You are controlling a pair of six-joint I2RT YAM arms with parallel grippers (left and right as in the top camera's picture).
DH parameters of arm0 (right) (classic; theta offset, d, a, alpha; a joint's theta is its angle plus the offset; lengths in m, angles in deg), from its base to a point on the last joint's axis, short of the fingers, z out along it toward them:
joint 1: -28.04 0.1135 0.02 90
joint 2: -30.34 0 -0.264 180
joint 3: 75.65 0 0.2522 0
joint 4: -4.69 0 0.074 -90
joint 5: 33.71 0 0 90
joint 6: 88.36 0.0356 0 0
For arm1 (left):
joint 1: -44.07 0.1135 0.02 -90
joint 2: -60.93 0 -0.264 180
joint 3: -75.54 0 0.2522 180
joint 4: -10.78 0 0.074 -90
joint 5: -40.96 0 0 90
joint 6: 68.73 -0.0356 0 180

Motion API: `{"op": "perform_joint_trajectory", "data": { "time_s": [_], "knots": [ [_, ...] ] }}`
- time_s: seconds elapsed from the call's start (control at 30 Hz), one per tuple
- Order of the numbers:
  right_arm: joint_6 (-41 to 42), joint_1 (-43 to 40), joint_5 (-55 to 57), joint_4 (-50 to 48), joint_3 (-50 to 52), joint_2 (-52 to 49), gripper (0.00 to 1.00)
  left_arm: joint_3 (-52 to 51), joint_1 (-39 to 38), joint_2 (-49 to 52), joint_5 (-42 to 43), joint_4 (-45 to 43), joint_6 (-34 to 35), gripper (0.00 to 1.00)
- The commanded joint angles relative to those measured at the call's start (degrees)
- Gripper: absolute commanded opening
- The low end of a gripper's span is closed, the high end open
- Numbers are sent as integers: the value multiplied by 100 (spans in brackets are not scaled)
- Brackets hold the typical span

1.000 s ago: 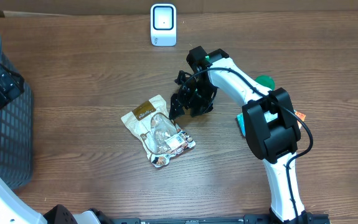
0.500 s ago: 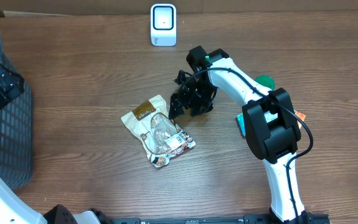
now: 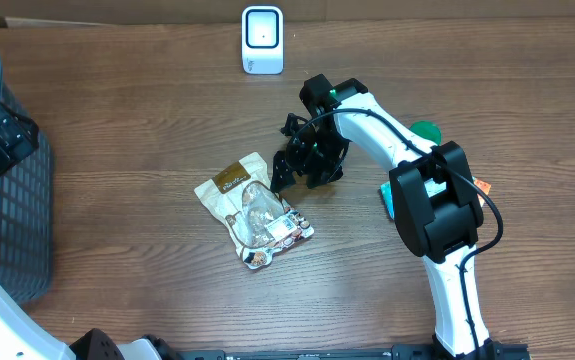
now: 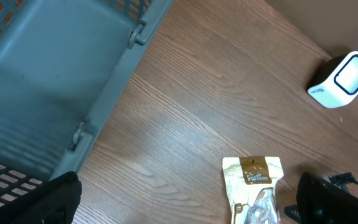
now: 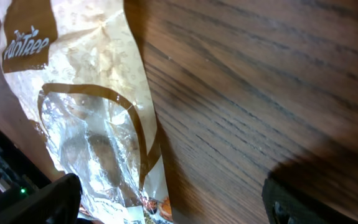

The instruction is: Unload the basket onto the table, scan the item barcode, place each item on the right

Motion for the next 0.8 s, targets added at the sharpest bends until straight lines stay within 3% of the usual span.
{"op": "perform_joint_trajectory", "data": {
  "time_s": [0.0,0.13,0.43,0.57,0.7,0.73,0.77],
  "knots": [
    [-22,-4,129,22,13,127,93,52,20,9,-15,-26,55,100],
    [0,-7,-7,70,13,127,100,52,20,9,-15,-26,55,100],
    [195,-125,-144,116,-101,282,100,52,20,9,26,-101,96,100],
    [188,-358,-155,192,-216,890,100,52,20,9,302,-138,562,100],
    [146,-662,-107,448,-219,1834,100,52,20,9,874,-160,544,100],
    [146,-743,-76,531,-219,2061,100,50,20,11,1025,-160,402,80],
    [146,-894,-20,675,-219,2463,100,39,-7,28,1316,-140,190,47]
  ]
}}
